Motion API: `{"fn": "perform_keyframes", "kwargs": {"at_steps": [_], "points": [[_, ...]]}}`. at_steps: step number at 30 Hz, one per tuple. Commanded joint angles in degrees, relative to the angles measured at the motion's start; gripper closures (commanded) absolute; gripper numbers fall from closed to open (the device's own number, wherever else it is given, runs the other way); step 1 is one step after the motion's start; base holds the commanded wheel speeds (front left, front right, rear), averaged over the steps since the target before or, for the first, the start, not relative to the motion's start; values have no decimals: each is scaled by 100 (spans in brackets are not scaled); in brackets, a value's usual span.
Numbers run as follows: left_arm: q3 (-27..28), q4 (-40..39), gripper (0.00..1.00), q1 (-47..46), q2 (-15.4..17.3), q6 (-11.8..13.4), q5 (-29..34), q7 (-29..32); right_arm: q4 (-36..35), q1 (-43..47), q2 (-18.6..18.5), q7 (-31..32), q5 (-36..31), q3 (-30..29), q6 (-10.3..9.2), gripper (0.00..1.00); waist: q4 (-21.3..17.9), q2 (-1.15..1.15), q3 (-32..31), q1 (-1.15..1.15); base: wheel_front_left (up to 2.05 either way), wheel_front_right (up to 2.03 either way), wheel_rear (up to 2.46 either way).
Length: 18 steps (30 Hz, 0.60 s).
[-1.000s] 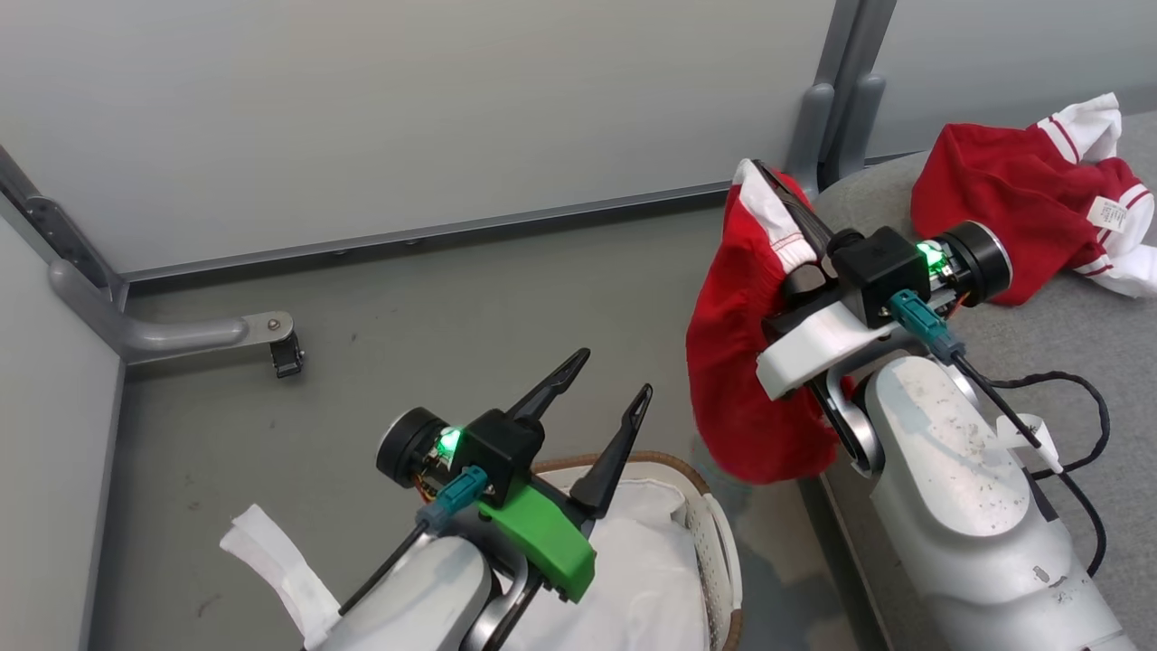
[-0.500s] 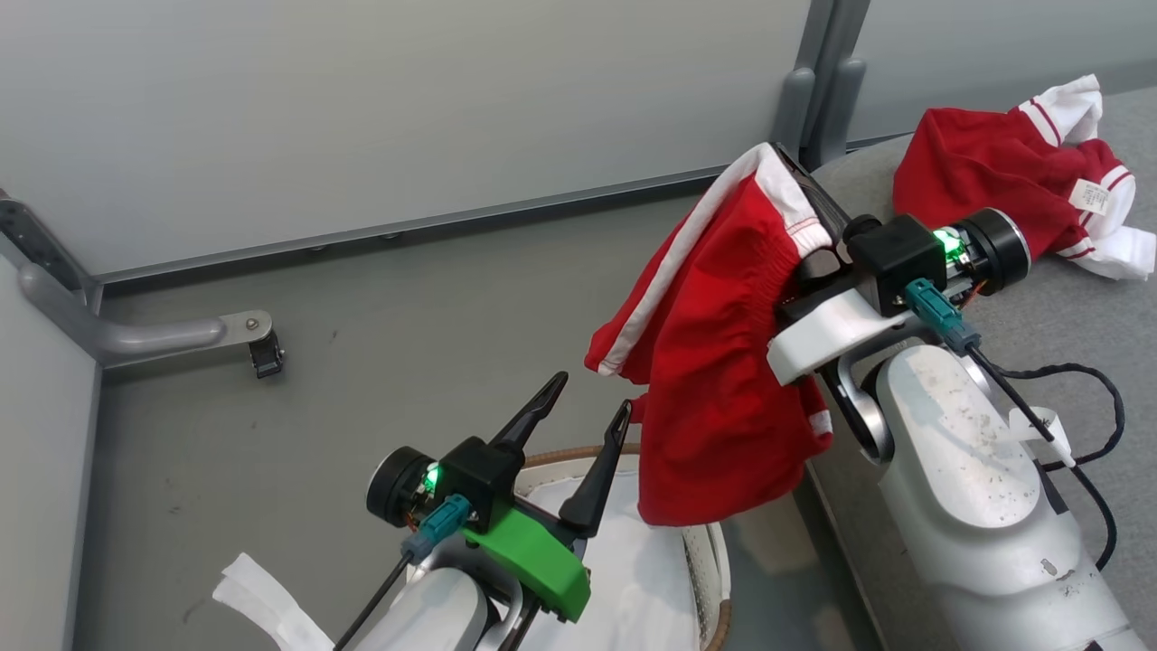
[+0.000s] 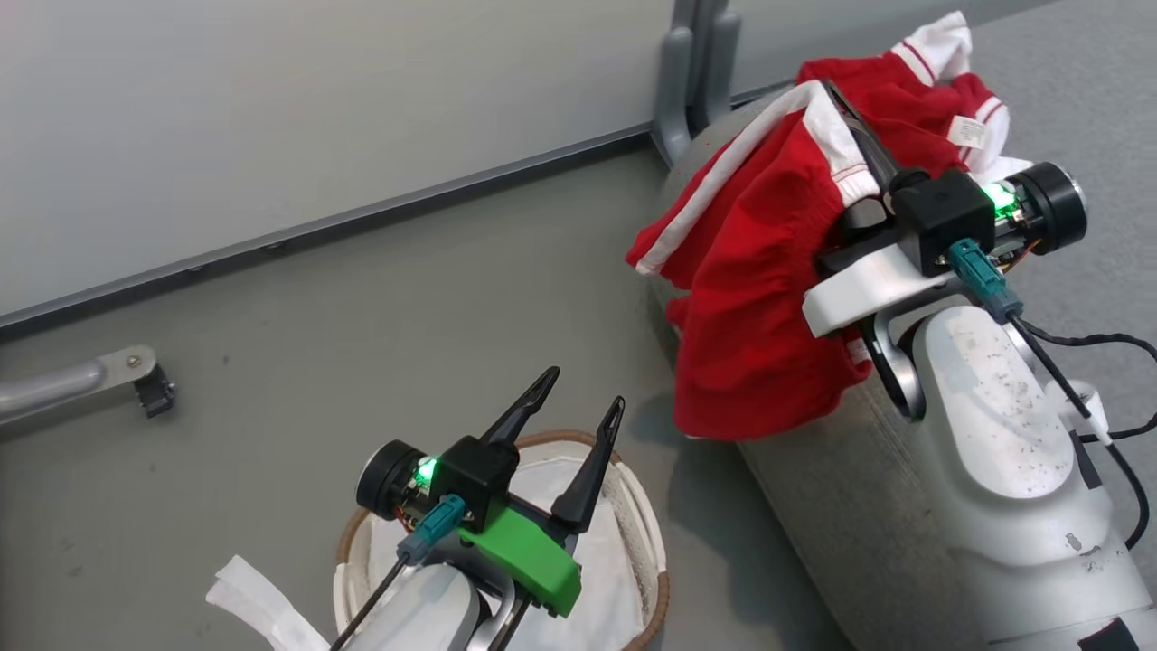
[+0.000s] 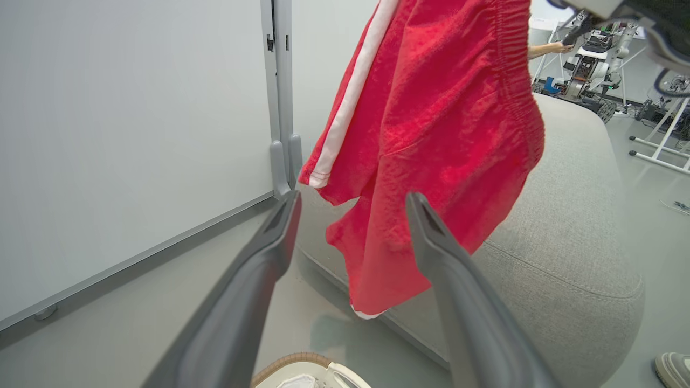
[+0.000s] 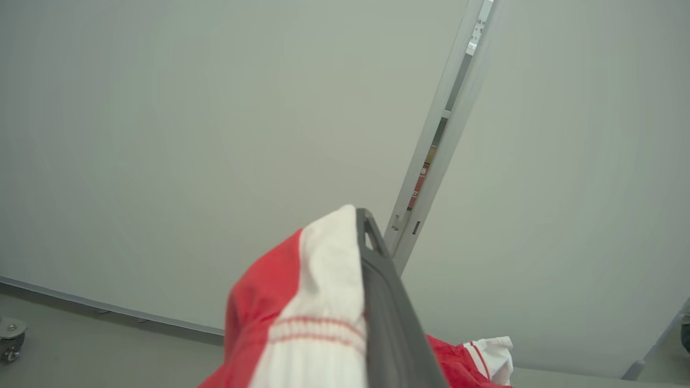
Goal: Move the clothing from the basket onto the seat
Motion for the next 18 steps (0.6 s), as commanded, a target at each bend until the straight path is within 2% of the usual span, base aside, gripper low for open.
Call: {"fn": "perform_keyframes", "kwargs": {"at_steps": [1,9,13,18], "points": [[21,6,0,-119,8,-30,86,-4,-27,-46,-13,-1,-43,-64,-8,100,-587,0,343,0,0,0,0],[15,26,0,-283,23,-102,284,-4,-107,110,-58,-1,-158,-359,-8,100,-1139,0,681,0,0,0,0],[24,31,0,-320,17,-127,362,-4,-147,154,-105,-1,-143,-422,-8,100,-1188,0,807,0,0,0,0],[30,29,0,-392,25,-150,410,-4,-165,5,-226,-1,-147,-408,-8,100,-1071,0,946,0,0,0,0]]}}
